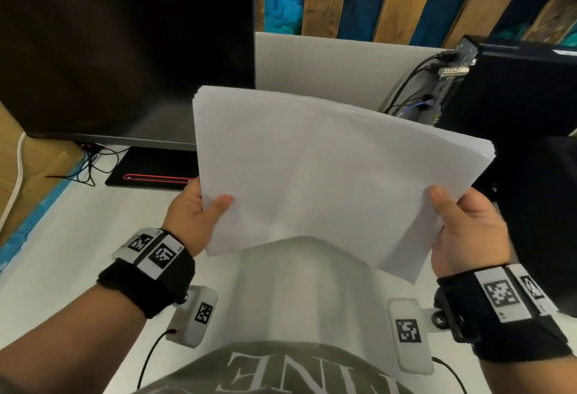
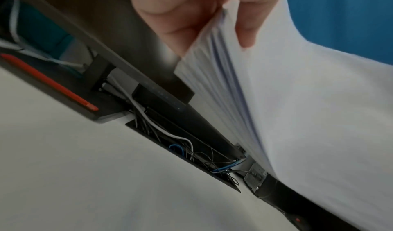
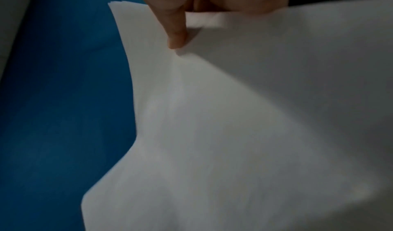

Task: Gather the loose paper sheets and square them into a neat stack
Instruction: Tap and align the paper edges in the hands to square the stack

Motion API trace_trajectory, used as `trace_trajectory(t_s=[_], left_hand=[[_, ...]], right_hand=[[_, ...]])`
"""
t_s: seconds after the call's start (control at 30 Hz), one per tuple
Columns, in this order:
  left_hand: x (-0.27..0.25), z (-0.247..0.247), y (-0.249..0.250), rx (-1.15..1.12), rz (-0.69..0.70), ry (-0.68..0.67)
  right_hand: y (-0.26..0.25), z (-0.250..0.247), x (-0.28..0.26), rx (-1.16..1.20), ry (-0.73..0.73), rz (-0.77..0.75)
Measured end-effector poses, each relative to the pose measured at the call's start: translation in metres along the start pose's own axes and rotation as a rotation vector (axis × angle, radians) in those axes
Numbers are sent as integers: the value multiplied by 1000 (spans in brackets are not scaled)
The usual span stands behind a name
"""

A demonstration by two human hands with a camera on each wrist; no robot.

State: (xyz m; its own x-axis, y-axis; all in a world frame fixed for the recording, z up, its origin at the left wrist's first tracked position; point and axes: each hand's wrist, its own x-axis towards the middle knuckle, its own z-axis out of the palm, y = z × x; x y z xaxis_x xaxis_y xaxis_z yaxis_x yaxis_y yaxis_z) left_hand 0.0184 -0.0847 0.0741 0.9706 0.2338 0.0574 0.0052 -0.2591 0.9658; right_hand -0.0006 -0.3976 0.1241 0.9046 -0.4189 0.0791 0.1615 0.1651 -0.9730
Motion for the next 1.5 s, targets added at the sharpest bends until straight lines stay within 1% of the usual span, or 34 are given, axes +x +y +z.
trace_trajectory(t_s=[0.1, 0.17, 0.23, 0.3, 0.33, 0.4, 0.47, 0.57, 0.63, 0.73, 0.8, 0.87, 0.93, 1.03, 1.07, 1.17, 1.27, 1.33, 1.4, 1.5], left_hand=[[-10, 8, 7, 25, 73, 47], [-13, 12, 4, 20, 69, 37], [-13, 15, -7, 50, -8, 37], [-11, 16, -20, 68, -134, 52], [-12, 16, -24, 65, -189, 54], [-12, 14, -29, 60, -242, 47], [-11, 9, -28, 60, -240, 33], [-9, 2, -25, 65, -196, 4], [-8, -1, -19, 37, -169, -11], [-10, -1, -7, -95, -130, -46], [-11, 1, 7, -220, -103, -27], [-11, 3, 19, -301, -132, 35], [-10, 5, 24, -313, -181, 90], [-8, 7, 26, -286, -212, 127], [-7, 6, 26, -267, -215, 129], [-5, 5, 24, -259, -206, 125], [-2, 5, 22, -295, -213, 140], [0, 5, 18, -289, -214, 156], [1, 5, 16, -299, -216, 165], [2, 7, 17, -332, -228, 159]], right_hand=[[12, 4, -3, 46, -64, -25], [24, 5, -4, -9, -67, -12], [39, 3, -6, -117, -60, 20], [53, -1, -10, -233, -65, 77], [59, -3, -12, -259, -73, 112], [65, -7, -15, -264, -69, 177], [66, -12, -15, -236, -54, 190], [61, -15, -15, -217, -32, 214], [61, -16, -14, -180, -56, 228], [56, -13, -14, -96, -91, 250], [51, -9, -13, -56, -48, 254], [48, -6, -10, -61, 9, 272], [48, -4, -5, -92, 64, 312], [47, 0, 2, -124, 126, 370], [46, 1, 3, -141, 129, 378], [42, 3, 8, -191, 118, 335], [42, 0, 12, -177, 155, 372], [41, 0, 12, -198, 152, 356], [40, 2, 12, -268, 132, 320], [41, 4, 14, -275, 133, 298]])
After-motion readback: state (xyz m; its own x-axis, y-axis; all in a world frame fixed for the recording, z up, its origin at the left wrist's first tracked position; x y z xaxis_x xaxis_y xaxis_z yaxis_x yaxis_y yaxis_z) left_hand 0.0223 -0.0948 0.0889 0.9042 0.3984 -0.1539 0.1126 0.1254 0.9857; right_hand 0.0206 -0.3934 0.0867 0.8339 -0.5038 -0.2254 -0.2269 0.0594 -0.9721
